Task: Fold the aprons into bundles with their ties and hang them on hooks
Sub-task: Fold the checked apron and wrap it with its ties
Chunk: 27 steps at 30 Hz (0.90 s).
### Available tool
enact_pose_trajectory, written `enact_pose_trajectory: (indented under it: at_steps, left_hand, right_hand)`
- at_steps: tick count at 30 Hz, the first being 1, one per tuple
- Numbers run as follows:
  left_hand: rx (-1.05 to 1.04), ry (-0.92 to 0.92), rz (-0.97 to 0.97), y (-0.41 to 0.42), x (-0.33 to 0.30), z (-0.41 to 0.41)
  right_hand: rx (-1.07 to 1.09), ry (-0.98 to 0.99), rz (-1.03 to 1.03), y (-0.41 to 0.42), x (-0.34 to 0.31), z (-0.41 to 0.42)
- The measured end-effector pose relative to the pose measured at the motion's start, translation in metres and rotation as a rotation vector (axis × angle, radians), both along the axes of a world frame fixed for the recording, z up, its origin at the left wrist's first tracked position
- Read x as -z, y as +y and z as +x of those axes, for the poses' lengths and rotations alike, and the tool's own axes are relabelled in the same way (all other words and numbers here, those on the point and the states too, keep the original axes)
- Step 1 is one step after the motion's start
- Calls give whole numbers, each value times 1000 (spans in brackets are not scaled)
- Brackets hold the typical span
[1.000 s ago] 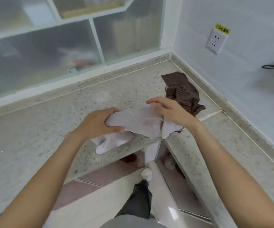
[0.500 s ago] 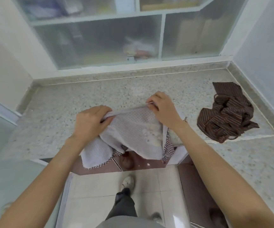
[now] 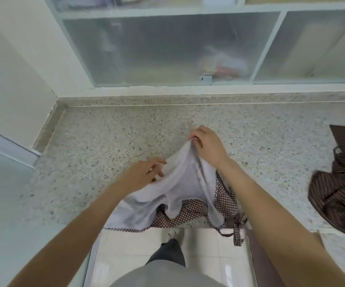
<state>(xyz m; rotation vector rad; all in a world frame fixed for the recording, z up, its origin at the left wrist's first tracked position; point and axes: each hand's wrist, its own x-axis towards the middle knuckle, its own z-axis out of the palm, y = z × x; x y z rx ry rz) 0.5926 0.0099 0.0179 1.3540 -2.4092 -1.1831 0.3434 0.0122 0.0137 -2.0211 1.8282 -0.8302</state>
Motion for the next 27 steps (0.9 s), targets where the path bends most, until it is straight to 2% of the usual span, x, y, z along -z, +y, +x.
enact_pose_trajectory:
  at_steps: [3, 6, 8, 11, 13, 14, 16, 17, 20, 22, 24, 25, 27]
  left_hand:
    - [-88, -55, 193, -34, 31, -5]
    - [-51, -165, 24, -59, 52, -19]
    - [-3, -172, -71, -73, 64, -33]
    - [20, -188, -34, -85, 81, -53]
    - [7, -187, 74, -89, 90, -63]
    - [7, -179, 134, -90, 96, -68]
    - [16, -160, 187, -89, 104, -74]
    - [18, -150, 176, -88, 109, -76]
    - [-9, -164, 16, -87, 123, -77]
    - [-32, -178, -21, -91, 130, -77]
    - [-13, -142, 37, -97, 131, -80]
    - [4, -98, 81, -100, 128, -82]
    - [12, 34, 200, -104, 117, -89]
  right_hand:
    - [-22, 12, 233, 5, 27, -6]
    - [-22, -35, 306, 21, 39, -10]
    - [-68, -55, 390, 29, 46, -14]
    - [-110, -126, 538, 37, 48, -20]
    - [31, -237, 475, 32, 46, -22]
    - [117, -231, 398, 25, 49, -24]
    - [202, -74, 314, 7, 57, -25]
    - [202, 35, 335, -3, 61, -26]
    - [187, 241, 540, -25, 74, -21]
    - [216, 300, 684, -31, 88, -19]
    - [244, 368, 758, -34, 98, -17]
    - [268, 365, 709, -34, 98, -16]
    - [317, 190, 500, -29, 91, -18]
